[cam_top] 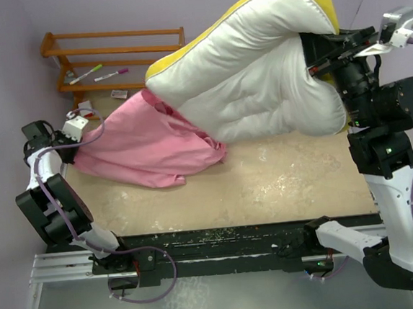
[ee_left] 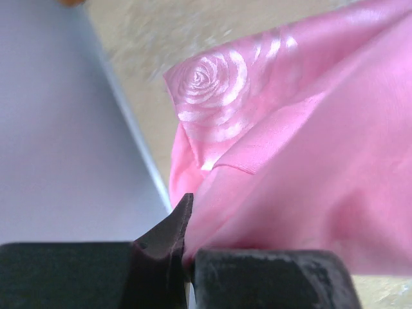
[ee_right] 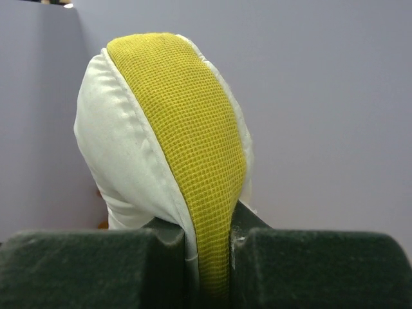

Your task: Remove the pillowcase from the pillow

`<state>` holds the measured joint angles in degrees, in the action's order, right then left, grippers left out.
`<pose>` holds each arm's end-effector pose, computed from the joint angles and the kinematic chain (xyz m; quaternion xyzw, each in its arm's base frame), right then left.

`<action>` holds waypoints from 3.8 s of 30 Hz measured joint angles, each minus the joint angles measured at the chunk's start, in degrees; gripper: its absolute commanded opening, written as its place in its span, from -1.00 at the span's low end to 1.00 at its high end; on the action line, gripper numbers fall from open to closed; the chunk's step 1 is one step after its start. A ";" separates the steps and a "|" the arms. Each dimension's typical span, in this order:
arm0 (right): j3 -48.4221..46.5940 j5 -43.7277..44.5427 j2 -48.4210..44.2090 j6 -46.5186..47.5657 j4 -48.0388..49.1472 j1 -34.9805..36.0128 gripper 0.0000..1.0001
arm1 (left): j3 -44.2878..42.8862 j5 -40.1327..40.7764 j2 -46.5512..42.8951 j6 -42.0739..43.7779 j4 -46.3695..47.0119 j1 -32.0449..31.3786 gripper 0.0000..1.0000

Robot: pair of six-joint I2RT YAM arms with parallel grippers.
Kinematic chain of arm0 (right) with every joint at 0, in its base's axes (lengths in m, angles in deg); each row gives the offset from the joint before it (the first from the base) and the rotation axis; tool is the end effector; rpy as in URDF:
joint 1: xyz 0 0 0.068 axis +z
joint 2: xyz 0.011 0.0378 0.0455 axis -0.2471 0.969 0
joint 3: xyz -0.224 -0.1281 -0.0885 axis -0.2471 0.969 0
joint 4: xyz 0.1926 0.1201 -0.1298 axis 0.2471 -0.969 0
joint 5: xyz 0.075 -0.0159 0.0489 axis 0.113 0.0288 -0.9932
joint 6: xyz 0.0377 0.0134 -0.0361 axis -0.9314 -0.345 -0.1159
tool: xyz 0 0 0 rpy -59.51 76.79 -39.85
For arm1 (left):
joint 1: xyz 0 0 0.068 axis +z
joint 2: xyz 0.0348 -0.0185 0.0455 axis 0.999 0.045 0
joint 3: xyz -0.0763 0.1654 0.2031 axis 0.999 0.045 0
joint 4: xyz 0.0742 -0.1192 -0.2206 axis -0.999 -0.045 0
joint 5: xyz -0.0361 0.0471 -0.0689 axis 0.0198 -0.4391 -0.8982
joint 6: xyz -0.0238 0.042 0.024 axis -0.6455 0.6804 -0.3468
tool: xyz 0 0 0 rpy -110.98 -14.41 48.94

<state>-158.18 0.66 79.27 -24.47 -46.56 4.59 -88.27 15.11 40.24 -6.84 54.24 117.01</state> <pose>0.1320 0.0486 0.5976 -0.0612 0.4274 0.2725 0.8599 0.2979 0.1532 0.2372 0.2361 0.8977 0.0660 0.3662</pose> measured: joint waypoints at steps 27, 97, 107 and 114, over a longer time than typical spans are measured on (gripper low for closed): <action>13.94 26.03 -2.27 20.83 -10.71 -0.57 -1.00 | -36.98 -5.55 -3.82 -14.86 -31.17 -35.65 0.98; 19.45 -1.95 16.28 2.93 -14.14 18.18 1.00 | 7.50 -3.65 -18.47 -37.00 6.99 -21.31 0.98; 23.63 -3.72 12.90 -2.62 -15.23 10.03 1.00 | 9.09 -3.15 -19.76 -38.42 10.16 -20.98 0.99; 29.42 18.69 2.73 -10.19 -19.87 7.50 1.00 | 22.75 -2.43 -21.79 -40.00 19.28 -20.96 0.98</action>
<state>-128.76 19.34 82.00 -34.66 -66.43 12.09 -65.51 12.69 18.45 -46.84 73.52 96.05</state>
